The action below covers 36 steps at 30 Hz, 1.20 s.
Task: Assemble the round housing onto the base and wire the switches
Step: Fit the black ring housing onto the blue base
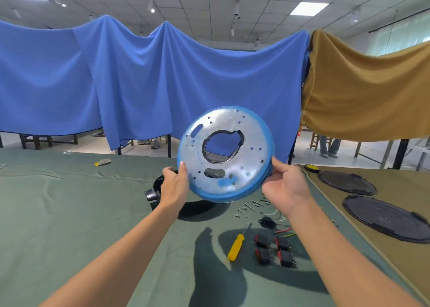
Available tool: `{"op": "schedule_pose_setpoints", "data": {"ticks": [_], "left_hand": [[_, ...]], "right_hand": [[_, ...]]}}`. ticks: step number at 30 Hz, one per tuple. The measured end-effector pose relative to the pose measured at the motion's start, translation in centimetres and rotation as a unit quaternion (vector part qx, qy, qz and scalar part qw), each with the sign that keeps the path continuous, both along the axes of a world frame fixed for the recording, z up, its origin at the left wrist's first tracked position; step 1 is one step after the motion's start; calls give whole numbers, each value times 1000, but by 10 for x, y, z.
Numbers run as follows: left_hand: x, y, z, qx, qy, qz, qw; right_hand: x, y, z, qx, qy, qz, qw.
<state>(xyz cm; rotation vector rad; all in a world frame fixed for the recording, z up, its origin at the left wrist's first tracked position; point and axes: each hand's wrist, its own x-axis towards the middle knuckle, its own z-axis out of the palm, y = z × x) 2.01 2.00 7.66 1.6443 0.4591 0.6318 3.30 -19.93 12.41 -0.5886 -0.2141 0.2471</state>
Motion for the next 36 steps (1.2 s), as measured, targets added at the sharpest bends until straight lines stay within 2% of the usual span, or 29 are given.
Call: {"op": "schedule_pose_setpoints", "data": {"ticks": [3,5,8,11,14,15,16,19,20,22,24,26,30,32,34,36], "left_hand": [[-11,8,7,-174,-25,-19,984],[-19,12,7,-247,-33,-17,968],[-29,19,3,-286,-27,30,957],[-40,31,-3,-304,-19,70,950],[-51,45,-10,-299,-13,81,951],[-55,50,-13,-294,-8,80,953],[-59,54,-17,-285,1,80,955],[-68,65,-30,-249,29,76,965],[-71,67,-34,-236,38,74,968],[-75,69,-42,-216,63,69,972],[-78,70,-49,-188,90,60,976],[-80,73,-55,-163,112,50,979],[-85,77,-57,-144,150,15,978],[-86,75,-57,-140,156,-2,978],[-87,72,-56,-142,166,-19,976],[-87,67,-57,-134,180,-24,974]], "right_hand": [[-10,-3,-7,-22,13,15,1000],[-15,-2,-13,-75,3,18,997],[-19,4,-21,-188,-33,16,982],[-23,8,-32,-324,-71,-12,943],[-24,9,-48,-403,-82,-37,911],[-24,9,-54,-462,-95,-65,880],[-21,9,-62,-547,-120,-104,822],[-19,8,-87,-768,-217,-178,576],[-22,8,-93,-805,-234,-177,515],[-25,12,-102,-842,-265,-167,438],[-27,16,-108,-857,-292,-153,397],[-25,17,-111,-862,-303,-148,378],[-13,12,-109,-871,-296,-151,363],[-7,10,-108,-869,-300,-143,366],[-3,11,-106,-847,-302,-158,409],[-1,14,-106,-791,-286,-185,508]]}}
